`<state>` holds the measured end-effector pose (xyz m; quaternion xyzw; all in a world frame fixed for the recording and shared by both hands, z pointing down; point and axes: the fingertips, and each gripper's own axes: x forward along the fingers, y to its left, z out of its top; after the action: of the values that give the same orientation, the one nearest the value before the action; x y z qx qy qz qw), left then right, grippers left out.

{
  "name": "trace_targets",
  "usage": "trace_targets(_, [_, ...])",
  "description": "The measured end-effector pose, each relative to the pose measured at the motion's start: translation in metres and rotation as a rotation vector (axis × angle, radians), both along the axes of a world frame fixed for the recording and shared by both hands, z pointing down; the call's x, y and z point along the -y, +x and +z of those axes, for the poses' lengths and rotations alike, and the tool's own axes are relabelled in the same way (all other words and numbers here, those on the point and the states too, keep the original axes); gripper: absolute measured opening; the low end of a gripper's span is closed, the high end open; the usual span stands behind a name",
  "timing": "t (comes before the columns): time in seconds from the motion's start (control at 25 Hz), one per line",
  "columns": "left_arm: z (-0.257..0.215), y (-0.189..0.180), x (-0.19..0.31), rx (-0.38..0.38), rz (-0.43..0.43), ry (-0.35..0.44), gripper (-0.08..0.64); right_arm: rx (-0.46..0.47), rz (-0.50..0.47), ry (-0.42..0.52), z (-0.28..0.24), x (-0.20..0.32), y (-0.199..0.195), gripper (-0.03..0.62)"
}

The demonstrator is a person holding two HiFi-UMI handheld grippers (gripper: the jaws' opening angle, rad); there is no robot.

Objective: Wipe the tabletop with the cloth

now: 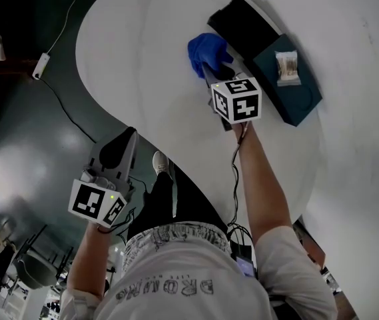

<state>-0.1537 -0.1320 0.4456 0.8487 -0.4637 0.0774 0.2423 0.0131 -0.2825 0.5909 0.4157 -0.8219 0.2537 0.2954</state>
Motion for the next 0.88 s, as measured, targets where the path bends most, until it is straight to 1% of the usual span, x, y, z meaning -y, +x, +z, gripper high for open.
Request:
trace_targets(0.24, [-0.005,0.014,-0.003,-0.003,0.040,0.011,0.031,-0.008,0.017,-0.010,0.000,-0.016,0.012,0.060])
trace_targets(0.48, [-0.013,0.034,-0.010,-0.008,0.096,0.029,0.031,-0.001,0.051,-0.020,-0.002,-0.048,0.035,0.060])
trace_targets(0.68, [-0.016,0.056,-0.015,-0.013,0.150,0.038,0.031,0.009,0.106,-0.052,0.004,-0.081,0.065,0.060])
trace_targets(0.88, [-0.019,0.085,-0.024,-0.021,0.221,0.050,0.031,0.008,0.183,-0.068,0.005,-0.116,0.105,0.060])
